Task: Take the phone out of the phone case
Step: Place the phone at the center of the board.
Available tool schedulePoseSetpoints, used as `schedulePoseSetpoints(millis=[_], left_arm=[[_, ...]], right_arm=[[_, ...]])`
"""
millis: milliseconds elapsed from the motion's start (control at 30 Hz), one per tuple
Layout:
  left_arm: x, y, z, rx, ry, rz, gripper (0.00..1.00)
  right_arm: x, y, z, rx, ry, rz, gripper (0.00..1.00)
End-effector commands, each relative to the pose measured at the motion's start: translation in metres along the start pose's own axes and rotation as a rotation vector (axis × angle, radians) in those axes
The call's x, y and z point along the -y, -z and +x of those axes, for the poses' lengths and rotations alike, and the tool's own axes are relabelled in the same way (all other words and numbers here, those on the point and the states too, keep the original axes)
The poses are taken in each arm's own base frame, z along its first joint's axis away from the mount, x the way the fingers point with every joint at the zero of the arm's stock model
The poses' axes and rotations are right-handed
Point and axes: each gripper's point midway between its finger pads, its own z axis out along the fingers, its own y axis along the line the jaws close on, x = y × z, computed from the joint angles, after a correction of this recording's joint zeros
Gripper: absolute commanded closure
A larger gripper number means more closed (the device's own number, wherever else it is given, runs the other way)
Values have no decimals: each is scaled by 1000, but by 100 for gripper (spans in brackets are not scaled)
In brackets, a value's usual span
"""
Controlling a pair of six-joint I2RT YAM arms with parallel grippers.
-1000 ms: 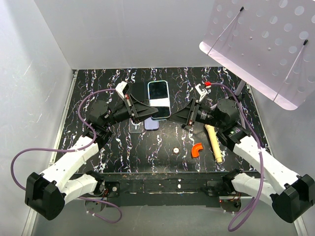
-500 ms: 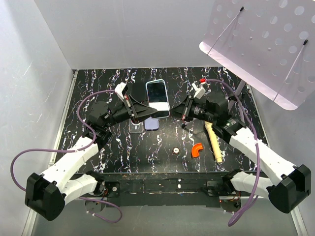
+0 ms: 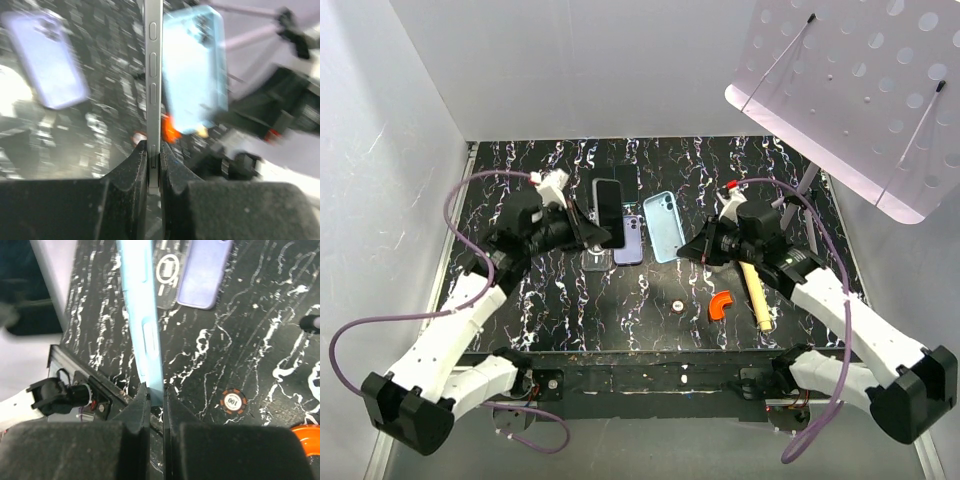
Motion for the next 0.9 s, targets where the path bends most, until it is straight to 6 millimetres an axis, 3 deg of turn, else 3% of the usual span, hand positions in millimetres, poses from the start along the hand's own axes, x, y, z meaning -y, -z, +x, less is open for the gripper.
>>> schedulePoseSetpoints(millis=[0, 167, 267, 400, 533, 600, 633, 867], left_arm=[[-89, 12, -50, 41, -264, -413, 100], [-159, -13, -100, 48, -304, -626, 100], [-209, -30, -116, -23, -262, -709, 100], [-256, -49, -143, -52, -199, -675, 100], [-277, -82, -154, -98, -159, -494, 100], [-271, -103, -154, -130, -145, -374, 100], [-285, -98, -161, -128, -109, -378, 100], [-319, -135, -151, -212, -13, -332, 100]], right_arm=[[-41, 30, -14, 63, 101, -166, 99], [-44, 46, -8, 78, 108, -194, 99], [-45, 53, -3, 78, 108, -207, 99], [-44, 64, 3, 83, 114, -211, 99], [-40, 72, 11, 94, 100, -212, 99], [-39, 74, 14, 91, 92, -212, 99], [-37, 75, 16, 88, 88, -210, 99], [-40, 76, 20, 84, 58, -235, 99]])
